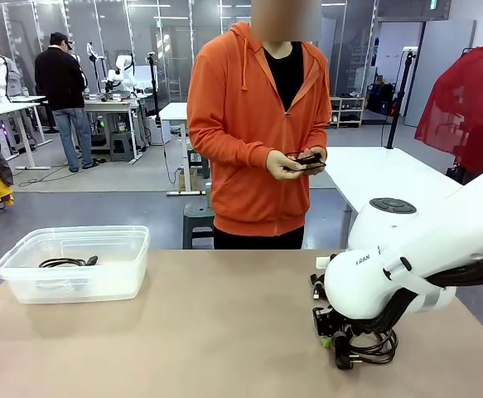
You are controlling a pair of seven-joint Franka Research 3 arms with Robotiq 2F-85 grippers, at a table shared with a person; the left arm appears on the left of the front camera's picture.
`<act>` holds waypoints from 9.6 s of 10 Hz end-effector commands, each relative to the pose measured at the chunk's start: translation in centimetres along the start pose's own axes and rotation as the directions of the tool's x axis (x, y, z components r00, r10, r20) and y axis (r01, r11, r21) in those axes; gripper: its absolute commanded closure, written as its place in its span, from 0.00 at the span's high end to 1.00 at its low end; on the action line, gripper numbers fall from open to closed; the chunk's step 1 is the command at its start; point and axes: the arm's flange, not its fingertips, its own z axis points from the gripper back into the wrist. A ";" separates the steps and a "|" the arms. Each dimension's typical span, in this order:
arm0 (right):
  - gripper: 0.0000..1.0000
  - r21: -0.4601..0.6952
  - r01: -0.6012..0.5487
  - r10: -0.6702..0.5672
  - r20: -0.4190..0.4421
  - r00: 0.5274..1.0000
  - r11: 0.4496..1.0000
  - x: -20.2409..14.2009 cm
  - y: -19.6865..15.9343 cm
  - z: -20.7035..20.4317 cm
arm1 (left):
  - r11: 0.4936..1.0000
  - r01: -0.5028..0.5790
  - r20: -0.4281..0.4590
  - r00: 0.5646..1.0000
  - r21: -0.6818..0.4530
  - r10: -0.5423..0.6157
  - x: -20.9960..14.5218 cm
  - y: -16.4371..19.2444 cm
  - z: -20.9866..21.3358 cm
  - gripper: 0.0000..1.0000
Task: Organize and store the cables.
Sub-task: Place the Power Cable into the Organizing box.
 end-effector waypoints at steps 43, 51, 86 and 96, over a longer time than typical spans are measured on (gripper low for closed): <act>1.00 0.141 -0.231 0.251 -0.144 0.957 0.963 3.7 19.0 11.0 | 1.000 0.005 -0.001 1.000 0.003 -0.005 0.0 0.0 0.1 1.00; 1.00 0.174 -0.582 0.568 0.124 0.813 0.795 -1.8 -1.5 20.5 | 0.997 0.060 -0.088 0.994 -0.053 -0.065 4.6 -3.5 -3.5 1.00; 1.00 -0.004 -0.728 0.661 0.423 0.620 0.685 -6.4 -11.7 32.2 | 0.757 -0.644 -0.405 0.667 0.110 0.625 10.7 -17.4 -44.7 1.00; 1.00 -0.004 -0.728 0.661 0.423 0.620 0.685 -6.4 -11.7 32.2 | 0.689 -0.684 -0.497 0.524 0.239 0.692 10.9 -18.1 -49.8 1.00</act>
